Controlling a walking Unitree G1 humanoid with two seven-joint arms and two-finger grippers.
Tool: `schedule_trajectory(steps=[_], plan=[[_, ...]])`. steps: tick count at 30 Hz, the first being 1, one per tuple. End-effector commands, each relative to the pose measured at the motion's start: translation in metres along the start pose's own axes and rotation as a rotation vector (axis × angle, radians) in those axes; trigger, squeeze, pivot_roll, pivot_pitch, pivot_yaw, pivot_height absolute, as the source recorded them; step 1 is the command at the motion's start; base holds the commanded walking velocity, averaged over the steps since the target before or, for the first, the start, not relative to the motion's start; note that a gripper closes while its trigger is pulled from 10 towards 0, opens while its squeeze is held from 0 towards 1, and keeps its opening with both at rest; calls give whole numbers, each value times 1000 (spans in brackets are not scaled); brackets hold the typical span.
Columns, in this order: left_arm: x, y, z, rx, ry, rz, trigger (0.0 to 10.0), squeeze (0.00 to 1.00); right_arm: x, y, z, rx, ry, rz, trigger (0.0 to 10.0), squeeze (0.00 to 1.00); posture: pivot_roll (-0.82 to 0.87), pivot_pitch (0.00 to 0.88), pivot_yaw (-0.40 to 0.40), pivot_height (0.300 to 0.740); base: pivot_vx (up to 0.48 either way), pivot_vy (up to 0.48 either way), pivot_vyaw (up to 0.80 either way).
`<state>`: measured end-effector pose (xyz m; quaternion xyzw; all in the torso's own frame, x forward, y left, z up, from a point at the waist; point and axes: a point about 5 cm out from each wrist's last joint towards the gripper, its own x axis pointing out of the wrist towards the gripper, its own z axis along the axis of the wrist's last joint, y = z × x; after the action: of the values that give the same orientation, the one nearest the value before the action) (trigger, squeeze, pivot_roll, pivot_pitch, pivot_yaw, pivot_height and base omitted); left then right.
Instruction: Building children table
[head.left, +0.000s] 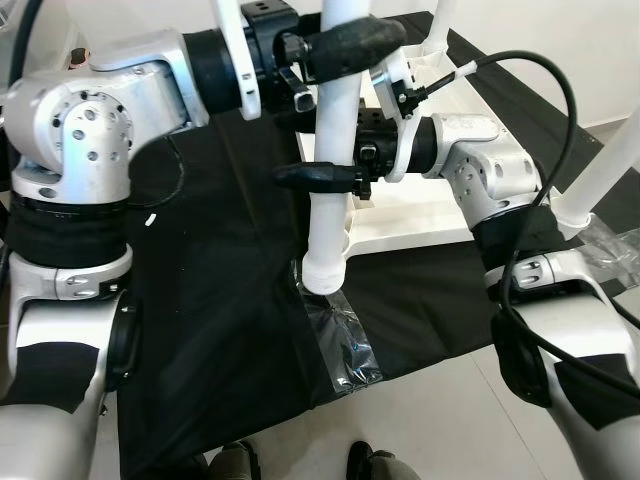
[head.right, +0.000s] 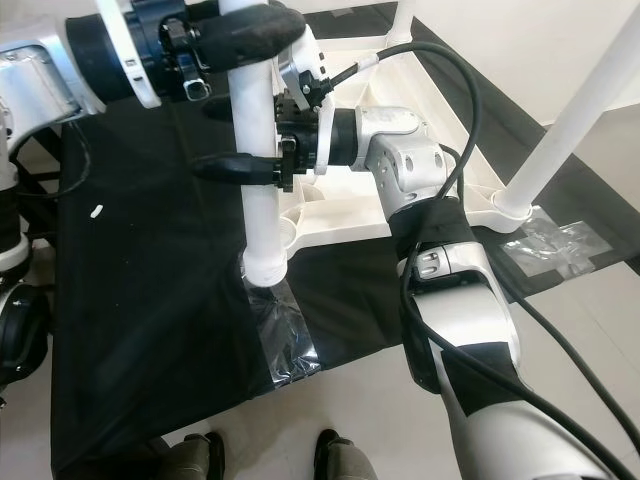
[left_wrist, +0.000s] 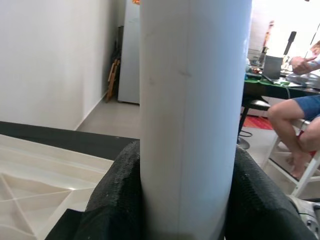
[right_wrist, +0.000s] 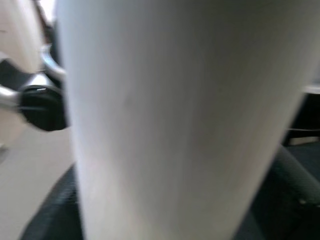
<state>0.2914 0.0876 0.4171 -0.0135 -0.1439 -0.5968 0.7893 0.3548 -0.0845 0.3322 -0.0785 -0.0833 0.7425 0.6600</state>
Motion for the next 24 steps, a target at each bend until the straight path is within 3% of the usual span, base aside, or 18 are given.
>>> schedule_trajectory(steps=[1,17,21,22,23,24], plan=[[8,-11,10,24,-33,-87,0,0,7,5,-7,44,5,89,0,0,87,199,6,740,0,0,0],[15,-16,16,41,-78,-113,0,0,7,3,-10,85,24,130,0,0,70,181,5,740,0,0,0],[16,-18,20,84,-109,-123,0,0,6,3,-6,70,42,131,0,0,67,178,4,740,0,0,0],[15,-17,22,102,-128,-102,0,878,6,2,-5,62,43,129,0,0,67,178,4,740,0,0,0],[15,-16,23,100,-137,-93,0,1000,5,2,-3,57,42,127,0,0,60,174,1,740,0,0,0],[15,-16,23,100,-137,-93,0,1000,5,2,-3,57,42,127,0,0,60,174,1,740,0,0,0]])
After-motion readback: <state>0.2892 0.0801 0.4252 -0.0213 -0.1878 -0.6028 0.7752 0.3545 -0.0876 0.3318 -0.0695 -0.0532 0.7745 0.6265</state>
